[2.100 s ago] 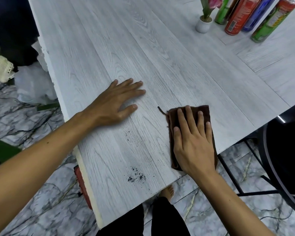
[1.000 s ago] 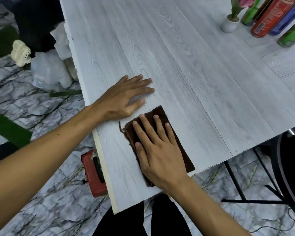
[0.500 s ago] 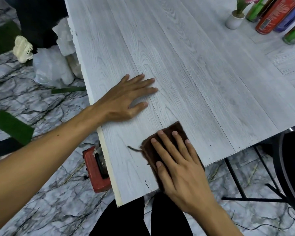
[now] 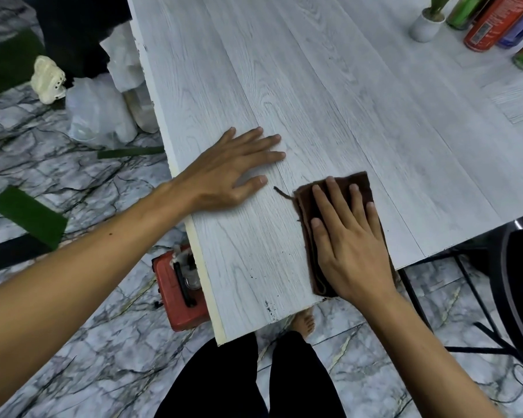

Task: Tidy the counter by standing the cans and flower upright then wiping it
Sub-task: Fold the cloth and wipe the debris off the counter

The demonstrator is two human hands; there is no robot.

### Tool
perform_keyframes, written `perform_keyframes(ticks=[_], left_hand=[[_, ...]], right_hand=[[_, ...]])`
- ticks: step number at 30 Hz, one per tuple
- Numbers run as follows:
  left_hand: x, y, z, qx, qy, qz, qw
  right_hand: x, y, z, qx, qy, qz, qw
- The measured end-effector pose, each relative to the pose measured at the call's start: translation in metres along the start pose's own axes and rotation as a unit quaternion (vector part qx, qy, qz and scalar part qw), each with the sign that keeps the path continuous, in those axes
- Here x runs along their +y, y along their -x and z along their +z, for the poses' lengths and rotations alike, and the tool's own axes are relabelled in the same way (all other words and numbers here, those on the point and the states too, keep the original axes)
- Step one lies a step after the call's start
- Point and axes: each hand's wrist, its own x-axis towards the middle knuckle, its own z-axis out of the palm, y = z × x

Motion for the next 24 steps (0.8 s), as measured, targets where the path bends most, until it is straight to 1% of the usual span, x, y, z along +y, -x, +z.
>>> perform_keyframes(ticks=[12,19,24], left_hand=[[0.005,0.018,-0.002,0.014,0.034,-0.018,0.999],[0.015,0.026,-0.001,0.019,0.041,-0.035,0.998],[0.024,0.028,0.002,0.03,0.045,-0.058,0.997]], right_hand=[[-0.05,0.004,0.018,-0.011,0.022,-0.094,0.995],[-0.063,0.017,0.021,-0.036,0.023,-0.156,0.987],[-0.067,0.033,0.027,-0.047,0.019,-0.215,0.975]])
